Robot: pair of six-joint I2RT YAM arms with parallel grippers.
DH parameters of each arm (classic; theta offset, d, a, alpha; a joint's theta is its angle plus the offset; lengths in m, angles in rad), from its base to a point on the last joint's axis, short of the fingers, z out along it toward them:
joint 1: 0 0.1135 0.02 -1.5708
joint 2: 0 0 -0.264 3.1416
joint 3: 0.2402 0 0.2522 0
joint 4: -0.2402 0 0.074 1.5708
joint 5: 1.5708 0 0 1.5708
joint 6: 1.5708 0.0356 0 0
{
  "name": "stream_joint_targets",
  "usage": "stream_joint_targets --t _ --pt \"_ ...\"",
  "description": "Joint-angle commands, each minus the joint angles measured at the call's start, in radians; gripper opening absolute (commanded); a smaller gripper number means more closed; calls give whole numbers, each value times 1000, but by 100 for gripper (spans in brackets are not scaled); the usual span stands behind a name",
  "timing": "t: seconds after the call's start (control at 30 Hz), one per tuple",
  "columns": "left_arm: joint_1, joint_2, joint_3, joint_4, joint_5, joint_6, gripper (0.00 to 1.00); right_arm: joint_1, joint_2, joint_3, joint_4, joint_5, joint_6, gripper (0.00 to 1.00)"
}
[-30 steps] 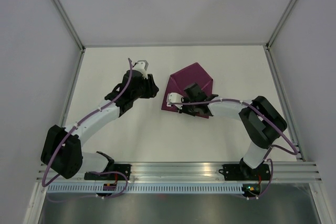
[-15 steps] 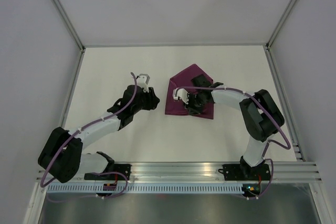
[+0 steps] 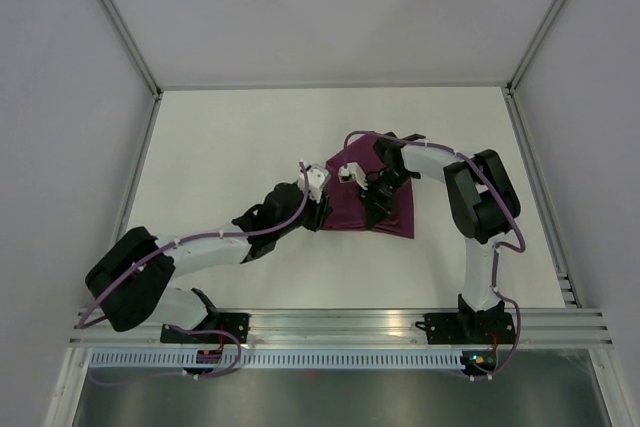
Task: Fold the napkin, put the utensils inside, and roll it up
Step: Roll the napkin with the utensil
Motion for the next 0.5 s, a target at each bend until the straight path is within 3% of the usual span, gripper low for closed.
stream_joint_targets --t 0.0,0.2,0.47 --pt "-54 56 98 -7 -8 142 48 -13 138 -13 -177 82 -75 11" --pt "-127 193 280 -197 67 280 58 -34 188 29 -213 93 -79 11" --pt "-147 271 366 -296 214 299 65 -45 211 41 -187 99 -44 10"
